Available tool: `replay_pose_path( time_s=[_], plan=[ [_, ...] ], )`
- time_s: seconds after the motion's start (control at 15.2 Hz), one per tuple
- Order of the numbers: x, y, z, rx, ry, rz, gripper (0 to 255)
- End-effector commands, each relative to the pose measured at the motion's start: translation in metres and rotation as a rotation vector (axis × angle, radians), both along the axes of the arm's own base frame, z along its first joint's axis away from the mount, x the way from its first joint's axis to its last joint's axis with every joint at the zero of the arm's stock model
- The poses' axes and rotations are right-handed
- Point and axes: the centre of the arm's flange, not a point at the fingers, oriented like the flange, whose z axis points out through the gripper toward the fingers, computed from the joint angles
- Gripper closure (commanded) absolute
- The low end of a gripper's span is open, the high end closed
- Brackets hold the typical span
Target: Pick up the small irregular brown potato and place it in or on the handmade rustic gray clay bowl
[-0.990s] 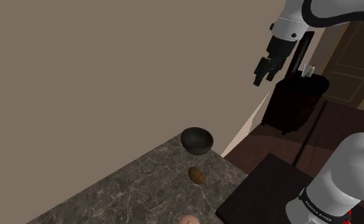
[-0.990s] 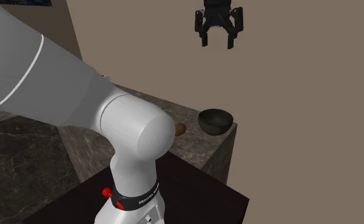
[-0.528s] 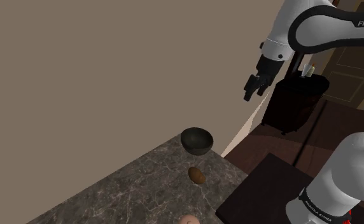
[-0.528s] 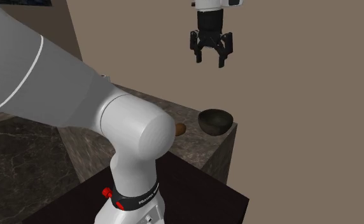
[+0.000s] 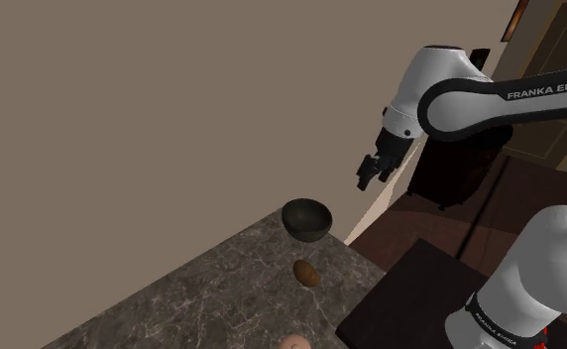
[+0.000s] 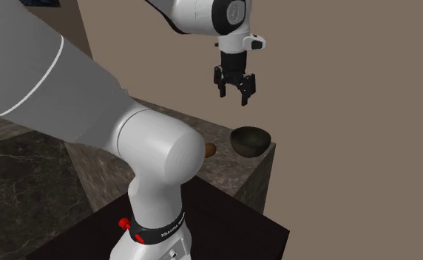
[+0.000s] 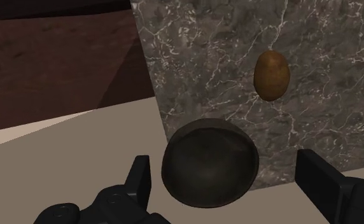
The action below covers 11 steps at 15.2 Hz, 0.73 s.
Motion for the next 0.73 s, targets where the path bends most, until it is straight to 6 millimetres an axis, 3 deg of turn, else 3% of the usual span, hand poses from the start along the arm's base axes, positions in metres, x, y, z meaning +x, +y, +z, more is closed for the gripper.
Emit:
replay_pose_path(
  time_s=[0.0, 0.66],
  plan=[
    [0.003, 0.012, -0.026, 0.013, -0.005, -0.006, 0],
    [0.022, 0.065, -0.142, 0.073, -0.017, -0.032, 0]
  ],
)
